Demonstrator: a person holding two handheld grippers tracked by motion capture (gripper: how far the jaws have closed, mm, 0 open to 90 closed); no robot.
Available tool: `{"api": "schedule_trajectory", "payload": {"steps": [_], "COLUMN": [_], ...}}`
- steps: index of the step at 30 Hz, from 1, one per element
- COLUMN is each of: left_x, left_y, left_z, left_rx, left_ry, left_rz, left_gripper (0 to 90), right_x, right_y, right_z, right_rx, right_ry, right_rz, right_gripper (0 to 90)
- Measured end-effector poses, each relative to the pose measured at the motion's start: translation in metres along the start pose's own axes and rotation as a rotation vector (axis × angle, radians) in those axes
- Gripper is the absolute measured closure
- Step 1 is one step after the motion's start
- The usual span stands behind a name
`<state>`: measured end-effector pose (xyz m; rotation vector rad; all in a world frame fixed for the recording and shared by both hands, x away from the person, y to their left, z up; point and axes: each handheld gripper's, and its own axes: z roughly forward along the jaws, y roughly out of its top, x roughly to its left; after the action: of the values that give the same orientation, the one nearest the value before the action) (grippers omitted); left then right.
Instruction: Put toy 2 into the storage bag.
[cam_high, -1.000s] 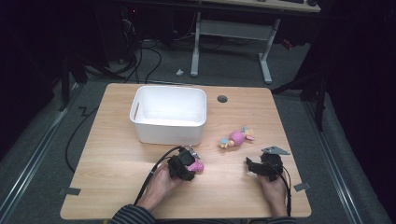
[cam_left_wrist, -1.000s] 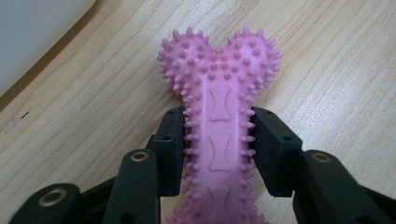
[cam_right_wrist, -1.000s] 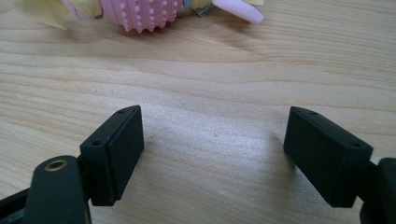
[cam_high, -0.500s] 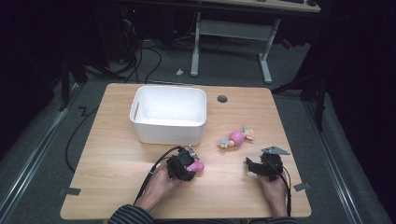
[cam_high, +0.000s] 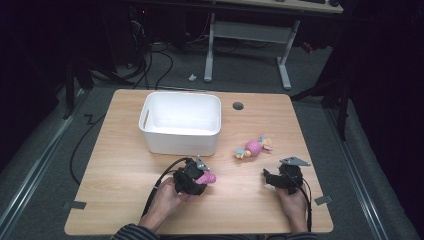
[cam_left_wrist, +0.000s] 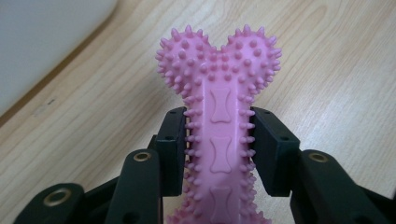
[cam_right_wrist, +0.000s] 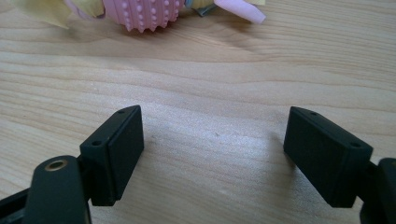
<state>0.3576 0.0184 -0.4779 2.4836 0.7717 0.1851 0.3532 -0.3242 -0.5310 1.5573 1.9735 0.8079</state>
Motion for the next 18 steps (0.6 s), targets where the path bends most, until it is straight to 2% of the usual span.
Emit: {"api": "schedule_trajectory", "payload": {"steps": [8,18], "left_x": [0.008,0.019], "left_y": [-0.001,0.001], "left_z": [-0.014,-0.044], "left_rx": [-0.045,-0.09], "left_ry": [-0.016,0.021], "left_rz": [-0.026,-0.036], "left_gripper": [58.7,58.8], "right_x": [0.0,0.0], "right_y": [0.0,0.0], "right_z": [0.0,0.0], "right_rx": [0.0,0.001], "right_ry": [0.0,0.001], "right_rz": [0.002,0.002], "right_gripper": [20.3,20.3]}}
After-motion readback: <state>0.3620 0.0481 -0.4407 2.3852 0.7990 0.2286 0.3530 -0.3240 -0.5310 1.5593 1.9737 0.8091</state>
